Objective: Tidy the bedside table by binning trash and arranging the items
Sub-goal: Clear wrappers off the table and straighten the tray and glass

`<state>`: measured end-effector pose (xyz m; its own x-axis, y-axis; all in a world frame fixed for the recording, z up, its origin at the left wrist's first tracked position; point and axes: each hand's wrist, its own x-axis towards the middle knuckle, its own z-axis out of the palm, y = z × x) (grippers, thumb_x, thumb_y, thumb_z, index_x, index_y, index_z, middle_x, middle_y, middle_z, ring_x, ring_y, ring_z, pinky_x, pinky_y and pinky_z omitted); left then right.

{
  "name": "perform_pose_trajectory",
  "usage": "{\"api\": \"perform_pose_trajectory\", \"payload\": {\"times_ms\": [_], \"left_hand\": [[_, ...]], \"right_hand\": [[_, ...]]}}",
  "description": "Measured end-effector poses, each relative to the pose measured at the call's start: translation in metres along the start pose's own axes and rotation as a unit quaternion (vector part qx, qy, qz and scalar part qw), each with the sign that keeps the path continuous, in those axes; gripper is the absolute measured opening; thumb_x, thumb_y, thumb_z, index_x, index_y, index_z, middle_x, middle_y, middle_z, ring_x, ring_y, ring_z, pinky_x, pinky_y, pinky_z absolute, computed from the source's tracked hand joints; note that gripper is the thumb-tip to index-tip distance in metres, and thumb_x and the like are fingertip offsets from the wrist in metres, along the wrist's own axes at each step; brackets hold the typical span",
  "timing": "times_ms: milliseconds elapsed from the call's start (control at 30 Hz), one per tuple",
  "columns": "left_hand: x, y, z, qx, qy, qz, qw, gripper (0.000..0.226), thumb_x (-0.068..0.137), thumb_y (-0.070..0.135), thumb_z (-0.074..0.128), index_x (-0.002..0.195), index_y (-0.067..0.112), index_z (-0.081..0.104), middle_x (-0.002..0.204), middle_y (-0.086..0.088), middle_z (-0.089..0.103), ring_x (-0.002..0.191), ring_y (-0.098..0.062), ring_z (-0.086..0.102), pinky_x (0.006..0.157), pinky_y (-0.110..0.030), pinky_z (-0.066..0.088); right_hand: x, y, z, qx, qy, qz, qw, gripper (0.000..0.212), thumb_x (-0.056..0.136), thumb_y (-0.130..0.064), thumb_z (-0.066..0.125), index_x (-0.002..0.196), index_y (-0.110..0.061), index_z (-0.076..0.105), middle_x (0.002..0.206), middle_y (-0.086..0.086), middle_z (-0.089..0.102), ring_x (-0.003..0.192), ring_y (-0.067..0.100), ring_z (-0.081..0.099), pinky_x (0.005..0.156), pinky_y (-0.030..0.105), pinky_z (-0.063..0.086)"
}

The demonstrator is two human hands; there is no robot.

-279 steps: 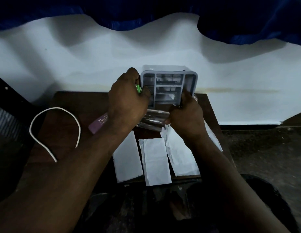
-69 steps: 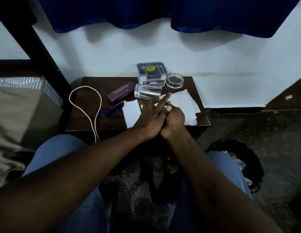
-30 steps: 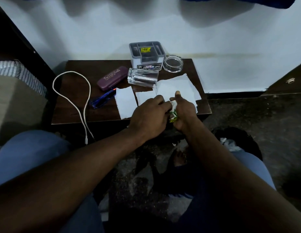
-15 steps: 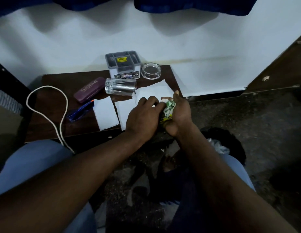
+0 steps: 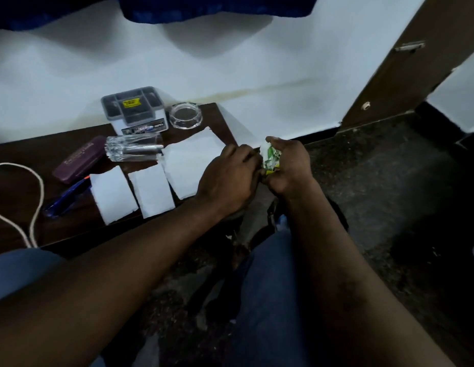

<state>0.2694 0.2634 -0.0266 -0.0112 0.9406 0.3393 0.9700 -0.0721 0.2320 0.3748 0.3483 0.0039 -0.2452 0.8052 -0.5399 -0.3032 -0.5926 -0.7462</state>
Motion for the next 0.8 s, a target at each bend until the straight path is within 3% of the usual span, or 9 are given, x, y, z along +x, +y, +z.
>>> {"api": "perform_pose_trajectory", "payload": {"times_ms": [133, 267, 367, 467, 600, 733, 800], "left_hand": [[0.022, 0.021, 0.016, 0.008, -0.010, 0.060, 0.998, 0.034, 0.100, 0.034, 0.044, 0.110, 0.010, 0.067, 0.119, -0.008, 0.062, 0.104, -0.032, 0.052, 0.081, -0.048, 0.047], [0.040, 0.038, 0.037, 0.015, -0.061, 0.108, 0.992, 0.029, 0.099, 0.031, 0.046, 0.105, 0.011, 0.066, 0.114, -0.010, 0.061, 0.103, -0.035, 0.052, 0.082, -0.049, 0.049], [0.050, 0.043, 0.057, -0.011, -0.133, 0.132, 0.982, 0.028, 0.095, 0.034, 0.054, 0.113, 0.015, 0.065, 0.120, -0.007, 0.061, 0.107, -0.032, 0.051, 0.082, -0.047, 0.051], [0.062, 0.047, 0.079, -0.021, -0.244, 0.174, 0.954, 0.042, 0.091, 0.038, 0.057, 0.130, 0.022, 0.059, 0.132, -0.003, 0.057, 0.114, -0.029, 0.053, 0.090, -0.045, 0.051], [0.065, 0.053, 0.113, -0.058, -0.322, 0.175, 0.928, 0.059, 0.092, 0.037, 0.063, 0.149, 0.031, 0.046, 0.143, 0.000, 0.054, 0.127, -0.025, 0.054, 0.101, -0.045, 0.048], [0.057, 0.060, 0.141, -0.067, -0.356, 0.170, 0.917, 0.066, 0.095, 0.030, 0.059, 0.156, 0.039, 0.034, 0.153, 0.004, 0.044, 0.132, -0.023, 0.050, 0.102, -0.045, 0.048], [0.055, 0.064, 0.155, -0.051, -0.370, 0.167, 0.912, 0.067, 0.096, 0.030, 0.057, 0.157, 0.038, 0.031, 0.154, 0.004, 0.041, 0.131, -0.025, 0.051, 0.100, -0.045, 0.049]], "right_hand": [[0.006, -0.009, -0.037, 0.025, 0.005, 0.007, 1.000, 0.012, 0.103, -0.012, 0.047, 0.108, -0.015, 0.057, 0.083, 0.008, 0.054, 0.061, 0.022, 0.048, 0.057, 0.027, 0.024], [0.014, -0.007, -0.073, 0.064, 0.018, 0.006, 0.998, 0.025, 0.104, -0.011, 0.044, 0.083, -0.016, 0.056, 0.078, 0.008, 0.050, 0.065, 0.023, 0.048, 0.061, 0.030, 0.028], [0.024, -0.001, -0.101, 0.092, 0.041, 0.004, 0.995, 0.022, 0.105, -0.006, 0.040, 0.091, -0.014, 0.056, 0.083, 0.012, 0.053, 0.071, 0.027, 0.053, 0.067, 0.035, 0.040], [0.036, 0.007, -0.132, 0.102, 0.089, -0.006, 0.991, 0.022, 0.104, -0.003, 0.042, 0.092, -0.012, 0.058, 0.082, 0.011, 0.055, 0.071, 0.025, 0.055, 0.069, 0.036, 0.045], [0.050, 0.025, -0.172, 0.045, 0.168, -0.005, 0.985, 0.021, 0.103, -0.004, 0.047, 0.091, -0.011, 0.063, 0.086, 0.014, 0.062, 0.073, 0.028, 0.061, 0.064, 0.034, 0.050], [0.069, 0.046, -0.200, -0.069, 0.252, -0.056, 0.964, 0.011, 0.099, -0.011, 0.061, 0.094, -0.008, 0.071, 0.097, 0.019, 0.072, 0.093, 0.036, 0.070, 0.082, 0.045, 0.057], [0.077, 0.057, -0.211, -0.151, 0.251, -0.077, 0.953, 0.018, 0.099, -0.024, 0.064, 0.101, -0.007, 0.071, 0.100, 0.015, 0.075, 0.094, 0.033, 0.070, 0.078, 0.042, 0.057]]}}
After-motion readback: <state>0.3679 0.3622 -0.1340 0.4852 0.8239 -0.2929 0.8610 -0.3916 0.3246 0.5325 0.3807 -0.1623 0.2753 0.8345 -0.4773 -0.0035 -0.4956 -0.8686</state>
